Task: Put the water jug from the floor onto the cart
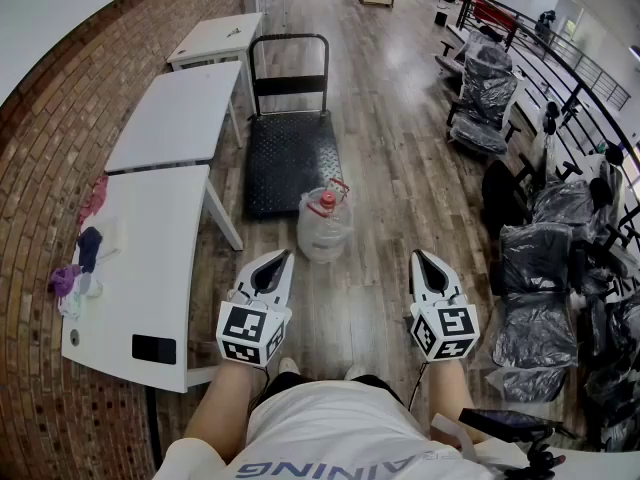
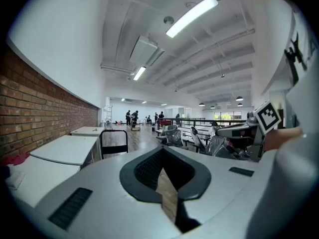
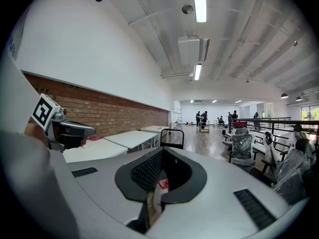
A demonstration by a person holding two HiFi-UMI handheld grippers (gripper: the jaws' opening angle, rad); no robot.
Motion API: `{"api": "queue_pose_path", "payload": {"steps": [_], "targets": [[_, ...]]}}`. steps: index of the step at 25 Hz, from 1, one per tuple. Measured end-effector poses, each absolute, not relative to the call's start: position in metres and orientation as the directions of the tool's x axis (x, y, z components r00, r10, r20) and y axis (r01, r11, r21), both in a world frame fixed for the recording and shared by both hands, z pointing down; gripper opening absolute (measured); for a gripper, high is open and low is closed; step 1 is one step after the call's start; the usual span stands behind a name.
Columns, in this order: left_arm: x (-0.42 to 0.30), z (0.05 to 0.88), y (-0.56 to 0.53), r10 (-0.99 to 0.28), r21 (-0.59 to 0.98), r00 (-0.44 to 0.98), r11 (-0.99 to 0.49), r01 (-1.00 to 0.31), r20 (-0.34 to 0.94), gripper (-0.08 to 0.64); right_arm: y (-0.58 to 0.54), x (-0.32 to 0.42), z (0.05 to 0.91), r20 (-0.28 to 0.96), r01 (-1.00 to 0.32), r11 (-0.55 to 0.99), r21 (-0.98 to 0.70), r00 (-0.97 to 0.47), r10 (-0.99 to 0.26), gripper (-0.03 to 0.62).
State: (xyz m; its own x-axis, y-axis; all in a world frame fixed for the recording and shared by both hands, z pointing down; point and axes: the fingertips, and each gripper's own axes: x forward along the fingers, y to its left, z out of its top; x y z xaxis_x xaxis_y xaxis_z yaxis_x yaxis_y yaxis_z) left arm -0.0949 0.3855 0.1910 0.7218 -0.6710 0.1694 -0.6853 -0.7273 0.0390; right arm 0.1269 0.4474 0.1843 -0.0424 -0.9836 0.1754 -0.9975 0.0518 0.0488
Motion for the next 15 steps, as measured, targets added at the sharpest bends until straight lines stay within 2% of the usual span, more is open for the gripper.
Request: {"api": "queue_pose_path", "payload": {"steps": [15], "targets": [[-0.046, 0.199, 0.404, -0.711, 0.035, 0.673, -0.682, -0.731, 0.201, 0.002, 0.452, 0.186, 0.202, 0.191, -0.995, 0.100, 0.015, -0.096, -0.977, 0.005]]}}
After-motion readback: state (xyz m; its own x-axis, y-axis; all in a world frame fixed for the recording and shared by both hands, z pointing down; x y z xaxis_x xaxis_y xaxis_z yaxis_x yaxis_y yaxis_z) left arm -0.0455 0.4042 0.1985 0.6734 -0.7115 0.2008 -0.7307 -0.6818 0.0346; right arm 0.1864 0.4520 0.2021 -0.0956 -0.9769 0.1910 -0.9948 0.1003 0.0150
